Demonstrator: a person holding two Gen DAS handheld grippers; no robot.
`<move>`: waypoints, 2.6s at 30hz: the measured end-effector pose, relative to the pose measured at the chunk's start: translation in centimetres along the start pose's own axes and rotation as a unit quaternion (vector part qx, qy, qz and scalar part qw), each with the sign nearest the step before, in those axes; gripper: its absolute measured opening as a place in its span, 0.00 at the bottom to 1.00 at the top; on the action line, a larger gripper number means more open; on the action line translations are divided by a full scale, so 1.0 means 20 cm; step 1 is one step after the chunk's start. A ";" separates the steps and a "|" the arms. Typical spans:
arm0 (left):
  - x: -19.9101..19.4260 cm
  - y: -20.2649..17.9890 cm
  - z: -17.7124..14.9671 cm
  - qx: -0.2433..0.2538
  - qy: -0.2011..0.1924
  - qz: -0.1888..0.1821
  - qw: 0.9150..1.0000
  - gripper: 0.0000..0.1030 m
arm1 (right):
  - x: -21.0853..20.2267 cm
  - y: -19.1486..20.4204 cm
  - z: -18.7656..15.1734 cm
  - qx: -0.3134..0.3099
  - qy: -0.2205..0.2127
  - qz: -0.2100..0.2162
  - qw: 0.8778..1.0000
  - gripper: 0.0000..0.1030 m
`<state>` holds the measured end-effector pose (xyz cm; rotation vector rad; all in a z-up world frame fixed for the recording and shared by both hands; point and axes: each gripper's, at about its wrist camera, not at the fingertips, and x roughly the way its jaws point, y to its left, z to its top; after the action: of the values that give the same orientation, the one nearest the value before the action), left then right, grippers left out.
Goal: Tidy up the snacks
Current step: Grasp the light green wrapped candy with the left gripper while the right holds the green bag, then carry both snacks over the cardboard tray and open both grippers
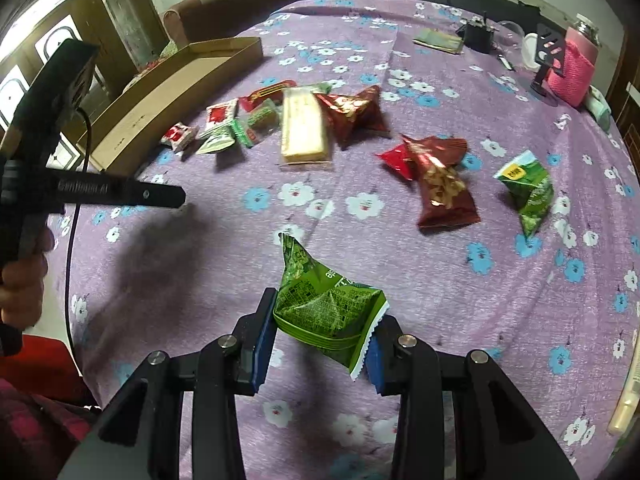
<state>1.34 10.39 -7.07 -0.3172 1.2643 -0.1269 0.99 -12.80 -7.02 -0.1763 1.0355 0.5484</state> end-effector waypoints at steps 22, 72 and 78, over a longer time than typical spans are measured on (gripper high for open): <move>0.12 0.02 0.42 -0.143 0.060 0.005 0.988 0.56 | 0.05 -0.03 0.01 -0.012 0.001 -0.015 1.000 0.39; -0.37 0.70 0.82 -0.133 -0.073 0.090 0.984 0.18 | 0.44 0.73 1.26 -0.116 -0.057 0.043 0.991 0.38; -0.23 0.84 1.04 -0.138 -0.055 0.123 0.981 0.18 | 0.65 0.77 1.44 -0.101 -0.036 0.038 0.994 0.38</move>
<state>18.28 31.07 -2.46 -0.3974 1.2005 0.2756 20.24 16.12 -1.74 -0.2949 0.9191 0.7241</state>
